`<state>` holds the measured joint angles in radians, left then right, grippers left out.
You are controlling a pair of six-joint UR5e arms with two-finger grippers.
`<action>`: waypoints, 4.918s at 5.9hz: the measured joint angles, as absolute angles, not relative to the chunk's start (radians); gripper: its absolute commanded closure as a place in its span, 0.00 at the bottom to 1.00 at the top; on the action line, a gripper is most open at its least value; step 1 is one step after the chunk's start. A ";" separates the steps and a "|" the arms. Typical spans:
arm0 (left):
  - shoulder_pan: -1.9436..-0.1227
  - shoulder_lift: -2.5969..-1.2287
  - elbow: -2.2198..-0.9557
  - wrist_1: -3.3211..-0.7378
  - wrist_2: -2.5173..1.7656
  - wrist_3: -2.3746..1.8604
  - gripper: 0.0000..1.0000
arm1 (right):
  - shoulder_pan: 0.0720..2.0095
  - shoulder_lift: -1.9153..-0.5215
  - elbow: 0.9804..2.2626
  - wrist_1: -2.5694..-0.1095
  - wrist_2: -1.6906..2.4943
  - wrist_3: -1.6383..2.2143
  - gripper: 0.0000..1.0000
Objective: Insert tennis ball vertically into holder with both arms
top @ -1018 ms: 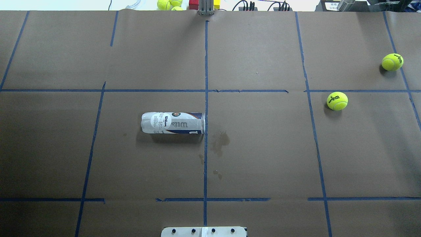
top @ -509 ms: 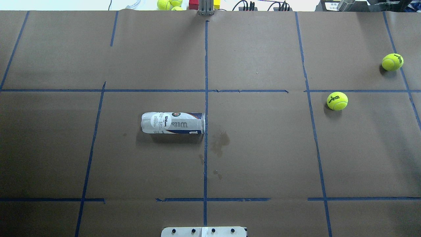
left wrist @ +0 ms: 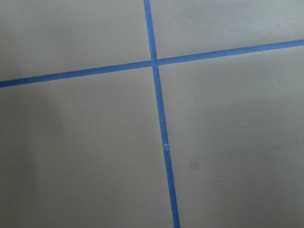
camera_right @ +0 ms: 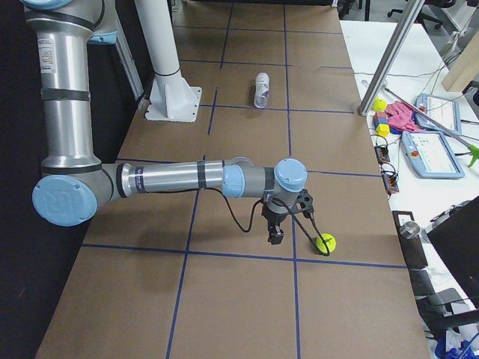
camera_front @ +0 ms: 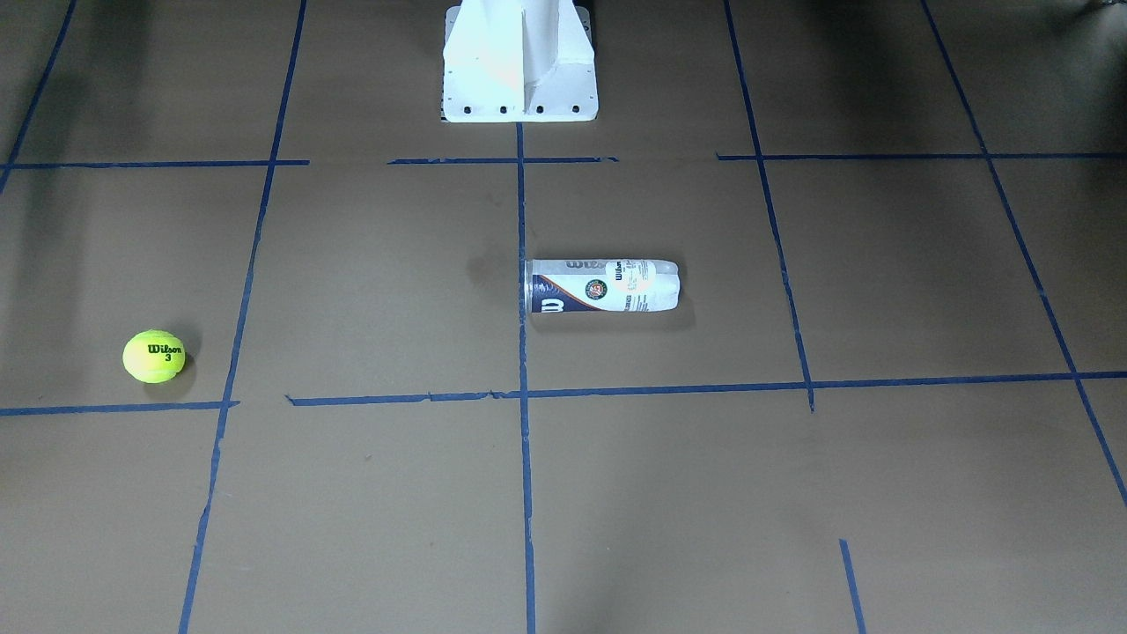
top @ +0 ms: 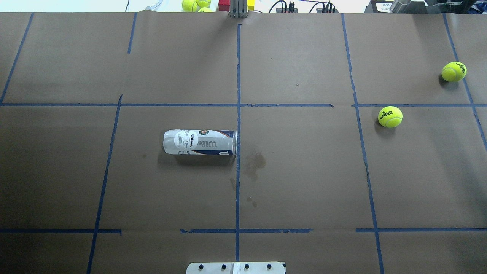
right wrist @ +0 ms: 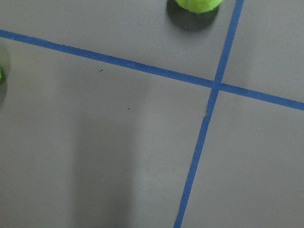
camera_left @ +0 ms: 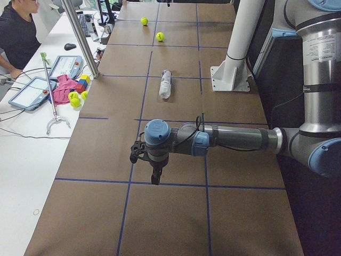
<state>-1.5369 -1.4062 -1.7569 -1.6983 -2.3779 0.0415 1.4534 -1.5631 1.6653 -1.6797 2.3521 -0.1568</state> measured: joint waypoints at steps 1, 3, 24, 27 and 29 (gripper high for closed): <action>-1.534 -1.392 -1.756 -1.777 -2.416 0.038 0.00 | 1.450 -1.563 1.666 -1.680 2.353 -0.157 0.00; -1.472 -1.390 -1.779 -1.857 -2.470 0.035 0.00 | 1.445 -1.562 1.668 -1.680 2.353 -0.156 0.00; -0.398 -2.566 -1.436 -1.289 -1.550 0.281 0.00 | 1.415 -1.585 1.625 -1.397 2.385 -0.155 0.00; -0.392 -2.561 -1.408 -1.350 -1.508 0.263 0.00 | 1.415 -1.592 1.624 -1.398 2.386 -0.156 0.00; -0.387 -2.538 -1.393 -1.396 -1.496 0.260 0.00 | 1.415 -1.597 1.624 -1.397 2.386 -0.156 0.00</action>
